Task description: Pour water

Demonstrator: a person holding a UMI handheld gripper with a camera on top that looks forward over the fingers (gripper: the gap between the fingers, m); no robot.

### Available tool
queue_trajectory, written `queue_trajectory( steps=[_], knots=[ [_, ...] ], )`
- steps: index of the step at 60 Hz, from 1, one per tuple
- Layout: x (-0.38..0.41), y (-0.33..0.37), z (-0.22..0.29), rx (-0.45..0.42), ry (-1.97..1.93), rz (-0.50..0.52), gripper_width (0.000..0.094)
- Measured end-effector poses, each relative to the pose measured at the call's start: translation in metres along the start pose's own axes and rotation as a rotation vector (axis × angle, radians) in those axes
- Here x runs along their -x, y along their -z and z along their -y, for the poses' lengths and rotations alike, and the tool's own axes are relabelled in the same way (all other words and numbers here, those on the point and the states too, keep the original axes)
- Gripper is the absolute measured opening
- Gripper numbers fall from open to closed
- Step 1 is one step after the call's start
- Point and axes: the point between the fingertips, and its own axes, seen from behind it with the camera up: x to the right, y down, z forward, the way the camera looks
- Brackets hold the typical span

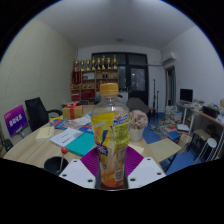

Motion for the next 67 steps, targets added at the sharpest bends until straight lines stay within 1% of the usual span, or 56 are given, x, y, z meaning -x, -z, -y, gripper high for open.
queue_trajectory(
  steps=[1, 3, 4, 5, 7, 8, 9, 10, 11, 13, 15, 21, 25, 29, 32, 36, 39, 41, 47, 54, 59, 67],
  knots=[
    [0.003, 0.004, -0.009, -0.004, -0.003, 0.003, 0.0312],
    [0.001, -0.010, -0.011, -0.004, -0.006, 0.010, 0.0311],
    [0.006, -0.005, -0.033, -0.007, -0.008, 0.010, 0.0311],
    [-0.007, -0.003, -0.031, 0.003, -0.014, 0.012, 0.0310],
    [0.004, -0.015, -0.051, 0.018, -0.022, 0.008, 0.0310],
    [-0.008, -0.011, -0.049, 0.028, -0.027, 0.016, 0.0309],
    [0.000, -0.012, -0.060, 0.038, -0.024, 0.019, 0.0316],
    [-0.002, -0.011, -0.053, -0.012, -0.031, 0.027, 0.0323],
    [-0.004, -0.010, -0.053, -0.021, -0.037, 0.026, 0.0343],
    [0.000, -0.019, -0.051, -0.032, -0.057, 0.029, 0.0334],
    [-0.012, -0.005, -0.052, -0.034, -0.053, 0.038, 0.0335],
    [-0.010, -0.007, -0.050, -0.025, -0.023, 0.027, 0.0351],
    [-0.011, -0.005, -0.052, 0.007, -0.025, 0.022, 0.0463],
    [-0.013, 0.001, -0.054, 0.088, -0.037, 0.009, 0.0526],
    [-0.019, 0.013, -0.058, 0.138, -0.068, -0.016, 0.0660],
    [-0.018, 0.037, -0.048, 0.140, -0.091, -0.031, 0.0856],
    [-0.017, 0.064, -0.040, 0.150, -0.087, -0.054, 0.0852],
    [-0.014, 0.085, -0.039, 0.158, -0.079, -0.070, 0.0831],
    [-0.001, 0.150, -0.029, 0.195, -0.045, -0.119, 0.0832],
    [0.037, 0.232, -0.017, 0.230, -0.047, -0.159, 0.0833],
    [0.071, 0.286, -0.006, 0.242, -0.099, -0.155, 0.0832],
    [0.112, 0.343, 0.011, 0.244, -0.167, -0.150, 0.0833]
  ],
)
